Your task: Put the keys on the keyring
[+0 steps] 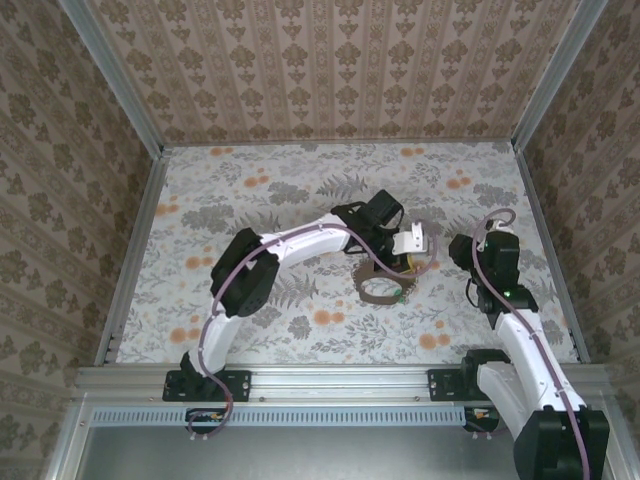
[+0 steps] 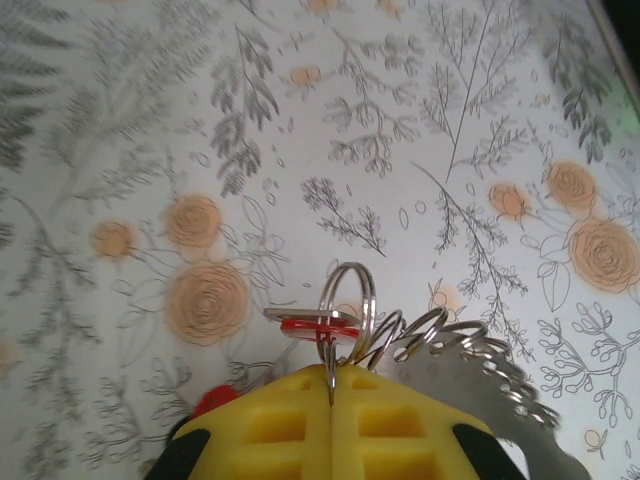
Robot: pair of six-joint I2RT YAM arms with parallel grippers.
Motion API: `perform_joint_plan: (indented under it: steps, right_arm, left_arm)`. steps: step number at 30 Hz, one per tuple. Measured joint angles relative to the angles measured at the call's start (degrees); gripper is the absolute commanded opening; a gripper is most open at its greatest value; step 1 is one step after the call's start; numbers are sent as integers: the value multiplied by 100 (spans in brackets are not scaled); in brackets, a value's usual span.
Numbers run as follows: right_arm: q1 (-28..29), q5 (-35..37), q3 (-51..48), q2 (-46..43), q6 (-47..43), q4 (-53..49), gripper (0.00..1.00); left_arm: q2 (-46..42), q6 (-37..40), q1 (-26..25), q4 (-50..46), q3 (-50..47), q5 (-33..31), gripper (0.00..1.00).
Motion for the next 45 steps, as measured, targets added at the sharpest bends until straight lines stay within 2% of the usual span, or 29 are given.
perform_joint_plan:
  steps: [9, 11, 15, 19, 22, 24, 27, 29, 30, 31, 32, 34, 39, 45]
  right_arm:
    - [-2, -146, -258, -332, 39, -254, 47]
    - [-2, -271, -260, -219, 17, -245, 48]
    - [-2, -463, -260, -42, -55, -205, 50]
    - [-2, -501, -260, 4, -234, -9, 54]
    - [-2, -507, -267, 59, -400, 310, 61]
    - [0, -501, -306, 129, -601, 669, 72]
    - [0, -402, -361, 302, -1008, 1174, 81]
    - [0, -273, -361, 514, -1327, 1530, 83]
    - [0, -190, -361, 688, -1515, 1755, 85]
    - [0, -142, -358, 872, -1655, 1937, 88]
    - [0, -101, -354, 1117, -1818, 2131, 92]
    - [2, -57, -310, 1639, -2013, 2332, 99]
    - [160, -24, -280, 2776, -2393, 3165, 100]
    - [267, -50, -96, 3504, -2520, 3978, 100]
  left_arm:
    - [101, 0, -94, -94, -101, -382, 0]
    - [-39, -2, -90, -33, -409, -586, 15]
    - [-774, -48, 22, 81, -1480, -833, 25]
    - [-1497, -114, 236, 286, -1980, -798, 26]
    - [-2105, -317, 431, 817, -2363, -702, 28]
    - [-2555, -566, 573, 1386, -2793, -667, 35]
    - [-3198, -997, 896, 2319, -3593, -723, 42]
    - [-3550, -1298, 1187, 2900, -4127, -872, 46]
    - [-3718, -1447, 1346, 3189, -4411, -999, 52]
    - [-3853, -1565, 1480, 3392, -4625, -1119, 96]
    - [-4017, -1685, 1639, 3606, -4876, -1292, 100]
    - [-4317, -1886, 1912, 3866, -5274, -1602, 100]
    - [-5246, -2310, 2638, 4295, -6188, -2435, 100]
    - [-6006, -2669, 3585, 4656, -7066, -3106, 100]
